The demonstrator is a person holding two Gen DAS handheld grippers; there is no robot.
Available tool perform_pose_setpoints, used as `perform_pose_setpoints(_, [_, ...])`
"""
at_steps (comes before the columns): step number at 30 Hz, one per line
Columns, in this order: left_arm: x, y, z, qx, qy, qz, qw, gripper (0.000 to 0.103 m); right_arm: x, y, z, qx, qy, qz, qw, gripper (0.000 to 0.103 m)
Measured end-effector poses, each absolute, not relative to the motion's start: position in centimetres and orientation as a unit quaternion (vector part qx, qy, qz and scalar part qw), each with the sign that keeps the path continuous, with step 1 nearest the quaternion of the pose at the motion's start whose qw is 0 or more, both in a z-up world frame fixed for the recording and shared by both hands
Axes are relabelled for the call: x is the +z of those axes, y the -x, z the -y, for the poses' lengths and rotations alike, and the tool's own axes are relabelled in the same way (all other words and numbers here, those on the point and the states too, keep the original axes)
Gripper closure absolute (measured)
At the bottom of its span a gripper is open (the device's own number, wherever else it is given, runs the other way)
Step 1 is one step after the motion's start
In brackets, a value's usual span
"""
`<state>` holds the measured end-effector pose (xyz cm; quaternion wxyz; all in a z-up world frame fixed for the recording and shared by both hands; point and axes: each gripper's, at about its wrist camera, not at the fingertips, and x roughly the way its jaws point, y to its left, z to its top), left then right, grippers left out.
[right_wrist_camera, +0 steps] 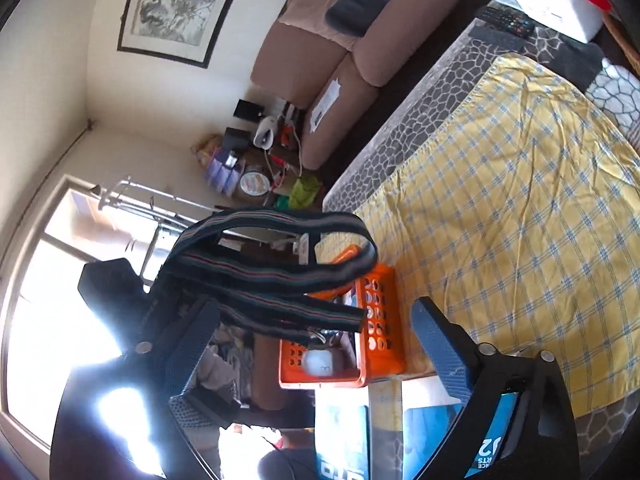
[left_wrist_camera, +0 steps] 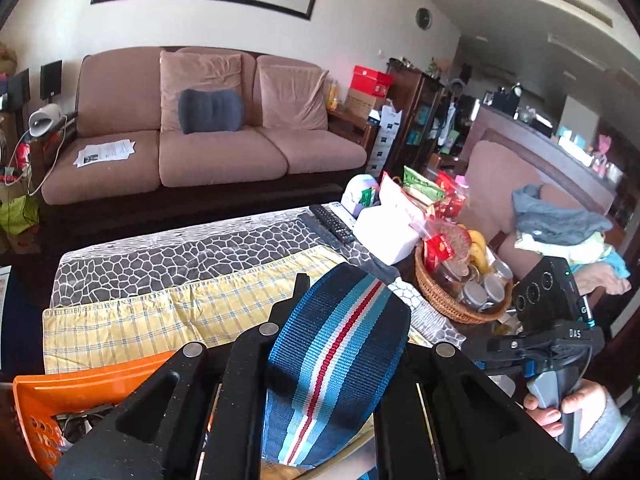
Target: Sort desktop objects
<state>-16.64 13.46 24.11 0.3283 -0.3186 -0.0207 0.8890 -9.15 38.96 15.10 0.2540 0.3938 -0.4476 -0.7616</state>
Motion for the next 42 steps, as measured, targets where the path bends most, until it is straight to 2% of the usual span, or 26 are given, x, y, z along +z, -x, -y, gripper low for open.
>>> perform_pose_setpoints(3, [24.3, 16.6, -13.7, 0.890, 0.320, 0.008, 0.326, 0.094, 15.3, 9.7, -39.1, -0.772, -0.406, 0.423, 0.244, 0.030])
perform_pose_setpoints(5, [24.5, 16.5, -13.8, 0.889, 0.322, 0.000, 0.325, 0.094, 16.8, 10.0, -38.1, -0.813, -0.415, 0.342, 0.224, 0.033])
perform_pose_setpoints(8, [24.9, 16.0, -14.0, 0.888, 0.319, -0.007, 0.330, 0.094, 19.6, 9.7, -35.6, -0.868, -0.395, 0.205, 0.218, 0.033])
perform_pose_setpoints(9, [25.0, 15.8, -14.0, 0.888, 0.318, -0.008, 0.332, 0.094, 20.5, 9.6, -34.7, -0.878, -0.385, 0.172, 0.225, 0.031])
perform_pose_setpoints(10, [25.2, 15.6, -14.2, 0.887, 0.317, -0.010, 0.335, 0.094, 21.3, 9.4, -33.8, -0.886, -0.375, 0.144, 0.234, 0.021])
perform_pose_setpoints(12, [25.4, 15.4, -14.4, 0.885, 0.319, -0.006, 0.338, 0.094, 22.5, 9.1, -32.0, -0.898, -0.351, 0.095, 0.247, 0.011])
perform_pose_setpoints(18, [25.9, 14.9, -14.9, 0.883, 0.324, -0.008, 0.340, 0.094, 23.1, 8.7, -27.1, -0.922, -0.289, -0.028, 0.257, 0.010])
perform_pose_setpoints(20, [25.9, 14.9, -14.9, 0.881, 0.332, 0.005, 0.337, 0.094, 22.6, 9.0, -26.4, -0.924, -0.282, -0.033, 0.258, 0.010])
perform_pose_setpoints(24, [25.4, 15.5, -15.0, 0.881, 0.351, 0.020, 0.317, 0.094, 22.0, 9.1, -25.6, -0.920, -0.268, 0.016, 0.286, 0.010])
perform_pose_setpoints(31, [25.2, 15.8, -14.8, 0.882, 0.350, 0.028, 0.315, 0.094, 21.1, 8.4, -23.6, -0.919, -0.263, 0.002, 0.294, 0.010])
perform_pose_setpoints(37, [24.7, 16.7, -13.8, 0.886, 0.348, 0.036, 0.305, 0.094, 20.6, 8.9, -23.5, -0.929, -0.273, -0.008, 0.251, 0.010])
perform_pose_setpoints(42, [24.4, 17.0, -13.5, 0.884, 0.354, 0.044, 0.304, 0.094, 20.5, 9.1, -26.2, -0.927, -0.267, 0.045, 0.260, 0.010])
